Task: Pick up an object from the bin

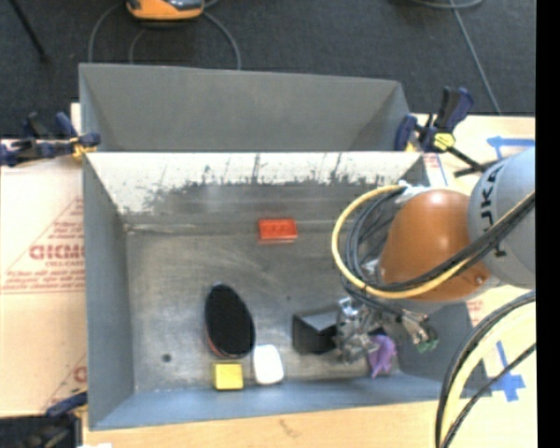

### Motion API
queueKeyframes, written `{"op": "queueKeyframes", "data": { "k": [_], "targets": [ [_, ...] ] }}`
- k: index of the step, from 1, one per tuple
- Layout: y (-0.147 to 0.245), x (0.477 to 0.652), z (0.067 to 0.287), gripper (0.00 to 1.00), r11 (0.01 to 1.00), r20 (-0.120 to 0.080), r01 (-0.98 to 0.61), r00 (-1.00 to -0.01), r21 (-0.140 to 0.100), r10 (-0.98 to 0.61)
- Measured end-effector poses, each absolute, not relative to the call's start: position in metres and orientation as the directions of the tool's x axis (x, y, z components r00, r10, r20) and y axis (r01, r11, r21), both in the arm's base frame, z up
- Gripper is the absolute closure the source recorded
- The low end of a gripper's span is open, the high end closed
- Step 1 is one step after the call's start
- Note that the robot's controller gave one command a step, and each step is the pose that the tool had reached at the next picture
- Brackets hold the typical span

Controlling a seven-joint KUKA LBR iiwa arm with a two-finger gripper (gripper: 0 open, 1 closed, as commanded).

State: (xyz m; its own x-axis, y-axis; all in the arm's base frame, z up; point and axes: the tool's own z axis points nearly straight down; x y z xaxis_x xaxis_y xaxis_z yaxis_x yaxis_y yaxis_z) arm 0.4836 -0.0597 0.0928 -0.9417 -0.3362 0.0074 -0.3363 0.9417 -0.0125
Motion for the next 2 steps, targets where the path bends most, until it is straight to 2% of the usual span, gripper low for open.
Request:
{"op": "queueKeyframes", "data": {
  "k": [2],
  "targets": [
    [-0.0592, 0.4817, 0.0943, 1.0, 0.941, -0.001, -0.338, -0.941, -0.013, -0.338]
  ]
}}
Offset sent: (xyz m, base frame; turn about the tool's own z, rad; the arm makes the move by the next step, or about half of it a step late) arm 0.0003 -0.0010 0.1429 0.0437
